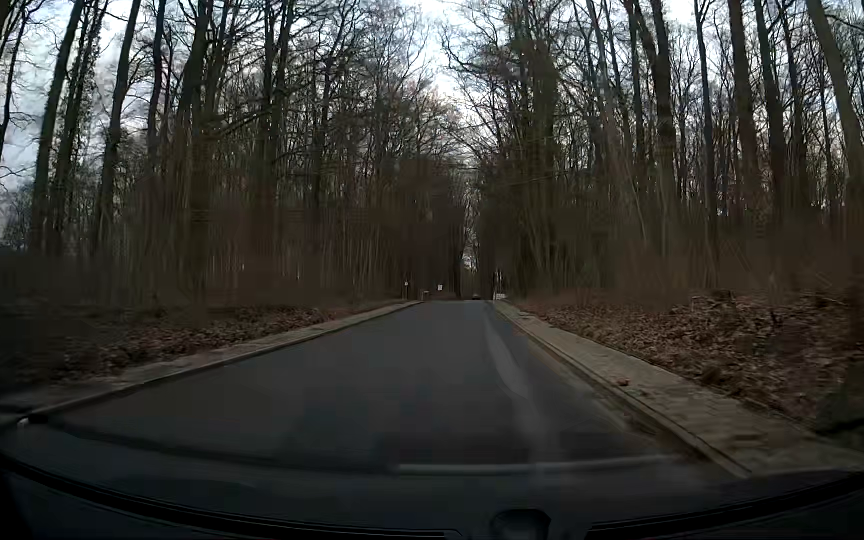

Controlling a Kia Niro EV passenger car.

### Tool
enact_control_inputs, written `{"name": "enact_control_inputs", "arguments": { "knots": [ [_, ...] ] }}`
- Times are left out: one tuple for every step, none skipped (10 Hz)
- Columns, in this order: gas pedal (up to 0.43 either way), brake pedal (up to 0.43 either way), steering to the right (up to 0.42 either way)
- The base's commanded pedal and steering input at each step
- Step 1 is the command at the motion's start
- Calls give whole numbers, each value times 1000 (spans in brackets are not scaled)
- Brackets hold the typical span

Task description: Follow the waypoints while adhering to traffic rules and regulations

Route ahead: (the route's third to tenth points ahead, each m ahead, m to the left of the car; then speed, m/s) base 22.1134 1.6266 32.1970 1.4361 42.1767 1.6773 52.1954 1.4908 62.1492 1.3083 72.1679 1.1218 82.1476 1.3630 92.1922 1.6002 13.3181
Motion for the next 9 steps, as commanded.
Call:
{"name": "enact_control_inputs", "arguments": {
  "knots": [
    [157, 0, 0],
    [157, 0, 0],
    [157, 0, 2],
    [157, 0, 2],
    [157, 0, 2],
    [169, 0, 2],
    [177, 0, 2],
    [177, 0, 2],
    [177, 0, 2]
  ]
}}
